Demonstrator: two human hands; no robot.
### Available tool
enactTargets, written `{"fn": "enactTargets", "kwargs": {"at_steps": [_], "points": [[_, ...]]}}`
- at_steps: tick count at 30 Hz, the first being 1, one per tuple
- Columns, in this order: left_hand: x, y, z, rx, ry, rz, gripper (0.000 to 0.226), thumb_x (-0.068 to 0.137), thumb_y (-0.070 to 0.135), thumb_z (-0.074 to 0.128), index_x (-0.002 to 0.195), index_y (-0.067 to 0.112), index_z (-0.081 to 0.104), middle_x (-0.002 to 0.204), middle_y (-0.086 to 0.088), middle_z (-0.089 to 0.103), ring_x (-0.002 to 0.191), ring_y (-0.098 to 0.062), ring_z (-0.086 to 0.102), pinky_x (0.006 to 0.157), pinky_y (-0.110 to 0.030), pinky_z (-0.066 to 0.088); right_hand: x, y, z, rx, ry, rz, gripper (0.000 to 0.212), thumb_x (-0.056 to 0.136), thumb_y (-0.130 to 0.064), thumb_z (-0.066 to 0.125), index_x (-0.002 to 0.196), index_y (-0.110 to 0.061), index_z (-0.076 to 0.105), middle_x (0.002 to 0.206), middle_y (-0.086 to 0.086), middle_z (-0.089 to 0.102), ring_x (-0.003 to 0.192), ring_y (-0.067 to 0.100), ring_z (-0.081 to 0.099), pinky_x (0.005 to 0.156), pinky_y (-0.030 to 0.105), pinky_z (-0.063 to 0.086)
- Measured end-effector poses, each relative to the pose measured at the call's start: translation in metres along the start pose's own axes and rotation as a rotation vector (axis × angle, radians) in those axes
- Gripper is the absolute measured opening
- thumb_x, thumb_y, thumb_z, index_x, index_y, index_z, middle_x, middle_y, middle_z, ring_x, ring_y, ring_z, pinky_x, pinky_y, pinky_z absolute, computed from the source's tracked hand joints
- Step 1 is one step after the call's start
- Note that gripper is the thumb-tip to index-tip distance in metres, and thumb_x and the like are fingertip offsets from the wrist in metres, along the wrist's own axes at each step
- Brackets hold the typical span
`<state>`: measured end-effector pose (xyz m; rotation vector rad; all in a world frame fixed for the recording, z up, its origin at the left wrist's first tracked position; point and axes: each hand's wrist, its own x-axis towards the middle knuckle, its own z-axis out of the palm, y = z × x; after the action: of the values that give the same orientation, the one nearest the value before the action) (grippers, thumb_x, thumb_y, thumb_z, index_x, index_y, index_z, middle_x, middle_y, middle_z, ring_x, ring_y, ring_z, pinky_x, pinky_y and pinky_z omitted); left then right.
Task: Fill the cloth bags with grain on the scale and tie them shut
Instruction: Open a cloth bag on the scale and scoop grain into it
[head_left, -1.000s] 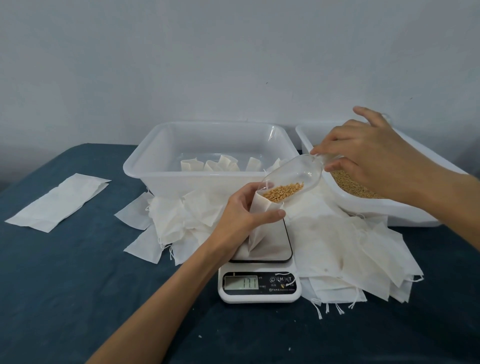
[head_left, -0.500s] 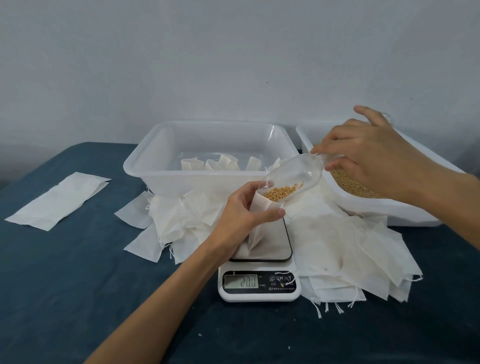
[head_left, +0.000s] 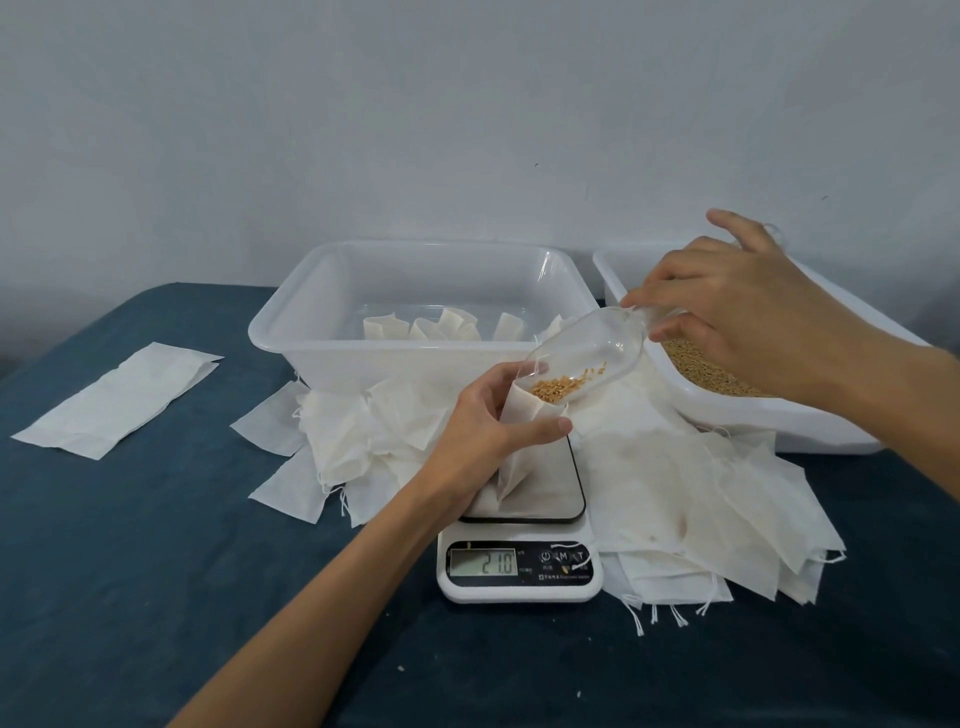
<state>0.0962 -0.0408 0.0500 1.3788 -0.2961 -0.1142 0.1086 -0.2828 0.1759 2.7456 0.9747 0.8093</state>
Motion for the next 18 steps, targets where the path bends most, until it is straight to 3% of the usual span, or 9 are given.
{"fn": "enactTargets", "kwargs": {"at_steps": [7, 18], "points": [[0.0006, -0.0012, -0.0004, 0.011, -0.003, 0.009, 0.059, 0.081, -0.004, 0.084, 0.132, 0.015, 0.063, 0.123, -0.009, 0.075, 0.116, -0.027, 0.071, 0.102, -0.036, 0.056, 0.0004, -0.0004, -0.0031, -0.006, 0.020, -0.012, 0.031, 0.084, -0.003, 0.077, 0.113, -0.013, 0.076, 0.102, 0.004, 0.072, 0.099, 0.033, 0.065, 0.120, 0.054, 0.018], [0.0014, -0.0024, -0.0020, 0.001, -0.016, 0.026, 0.056, 0.080, -0.002, 0.085, 0.130, 0.015, 0.065, 0.105, 0.005, 0.077, 0.101, -0.015, 0.073, 0.086, -0.023, 0.055, 0.0028, 0.0034, 0.0037, -0.161, 0.176, -0.179, 0.032, 0.079, -0.003, 0.081, 0.108, -0.015, 0.075, 0.094, 0.005, 0.068, 0.091, 0.030, 0.064, 0.116, 0.062, 0.025]]}}
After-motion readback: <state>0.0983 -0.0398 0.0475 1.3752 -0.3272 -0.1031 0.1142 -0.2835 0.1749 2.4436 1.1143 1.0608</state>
